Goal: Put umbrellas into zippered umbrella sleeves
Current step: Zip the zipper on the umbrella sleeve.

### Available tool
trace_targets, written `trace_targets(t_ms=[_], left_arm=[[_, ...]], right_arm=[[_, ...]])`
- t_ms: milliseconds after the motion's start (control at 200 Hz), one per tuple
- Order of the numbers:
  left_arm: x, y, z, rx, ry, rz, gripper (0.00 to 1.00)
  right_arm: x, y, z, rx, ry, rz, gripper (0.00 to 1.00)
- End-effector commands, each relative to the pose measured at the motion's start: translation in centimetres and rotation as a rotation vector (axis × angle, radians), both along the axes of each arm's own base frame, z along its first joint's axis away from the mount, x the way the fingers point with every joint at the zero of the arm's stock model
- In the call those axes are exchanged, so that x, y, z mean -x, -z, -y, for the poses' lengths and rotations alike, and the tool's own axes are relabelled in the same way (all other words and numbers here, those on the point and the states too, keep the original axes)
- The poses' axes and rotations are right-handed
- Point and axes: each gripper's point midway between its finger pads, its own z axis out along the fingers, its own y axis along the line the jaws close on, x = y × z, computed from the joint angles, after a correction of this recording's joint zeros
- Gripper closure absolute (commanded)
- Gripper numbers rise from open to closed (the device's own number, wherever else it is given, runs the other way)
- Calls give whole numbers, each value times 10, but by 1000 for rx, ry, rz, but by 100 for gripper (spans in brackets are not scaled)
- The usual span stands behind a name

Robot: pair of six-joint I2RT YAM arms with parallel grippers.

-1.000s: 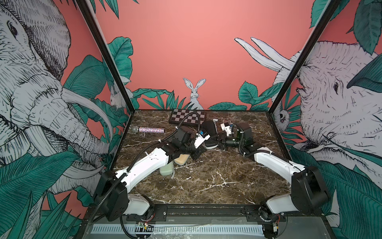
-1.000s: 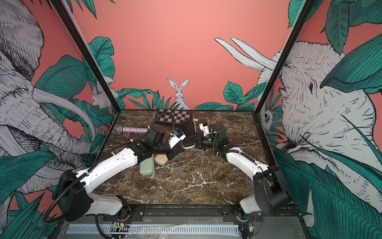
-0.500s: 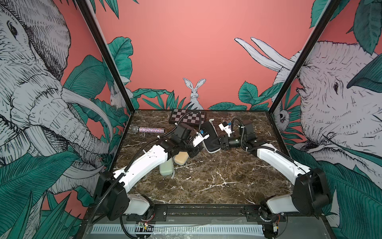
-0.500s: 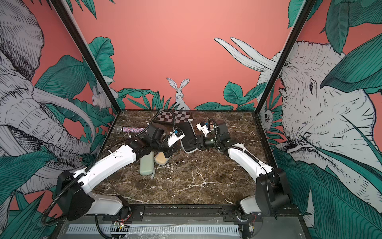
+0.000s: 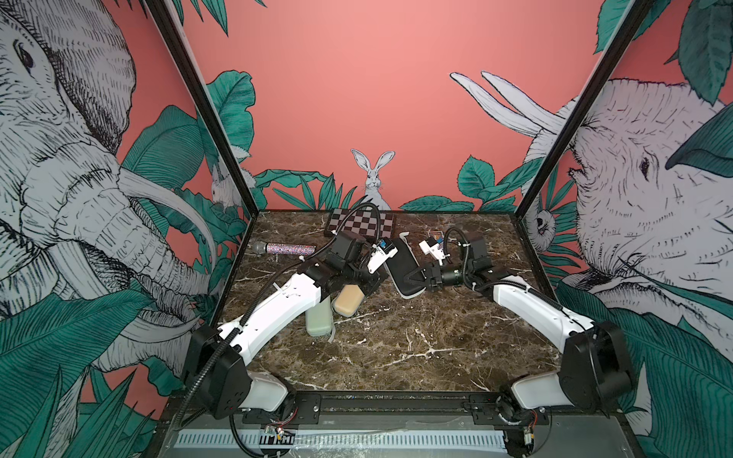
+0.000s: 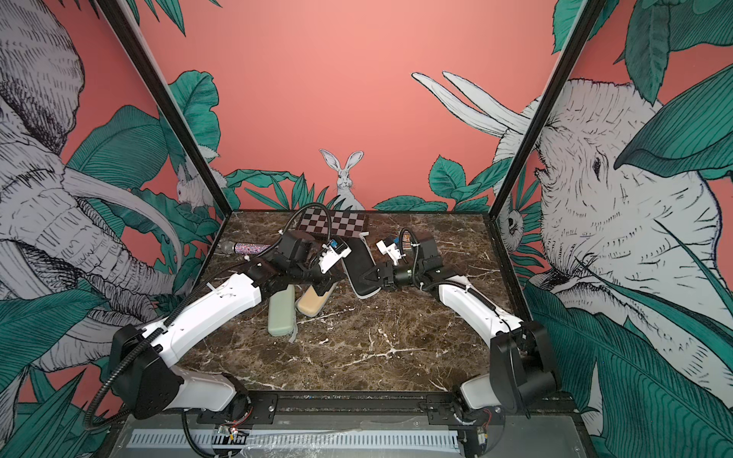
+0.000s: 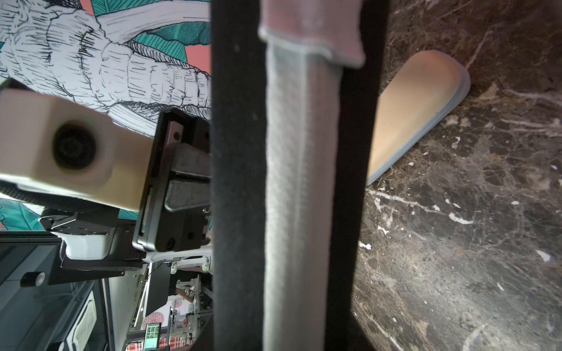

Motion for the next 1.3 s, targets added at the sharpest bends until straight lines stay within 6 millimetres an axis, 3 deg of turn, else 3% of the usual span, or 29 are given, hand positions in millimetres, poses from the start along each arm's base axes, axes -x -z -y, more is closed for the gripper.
trace_targets(t_ms=[0, 215, 415, 595, 635, 705, 795, 870, 1010, 1085, 1180, 1290], left_arm=[[-13, -15, 4, 83, -34, 30, 100], [-6, 4, 8, 115, -52, -42, 100], [9, 50, 17, 135, -98, -138, 100], [7, 93, 17, 140, -173, -225, 100], [17, 104, 27, 120, -151, -242, 100], [21, 119, 32, 107, -163, -271, 100], [24, 131, 35, 109, -180, -307, 100], [23, 138, 34, 98, -198, -321, 100], [21, 147, 34, 68, -226, -358, 100], [21, 152, 34, 57, -249, -393, 100], [21, 161, 36, 45, -266, -438, 100], [19, 153, 42, 74, -257, -442, 100]], right_arm=[[4, 18, 1, 7, -36, -44, 100], [1, 34, 1, 42, -37, -63, 100], [15, 70, 15, 153, -25, -110, 96], [16, 109, 25, 274, -11, -154, 88], [16, 115, 27, 294, -10, -160, 87], [14, 138, 30, 343, -3, -200, 77], [8, 159, 40, 443, 30, -214, 56], [3, 168, 54, 536, 76, -206, 44], [-11, 163, 101, 822, 178, -92, 23], [-13, 139, 119, 925, 200, 14, 17], [3, 124, 107, 995, 121, 210, 14], [22, 125, 80, 1026, 16, 396, 12]])
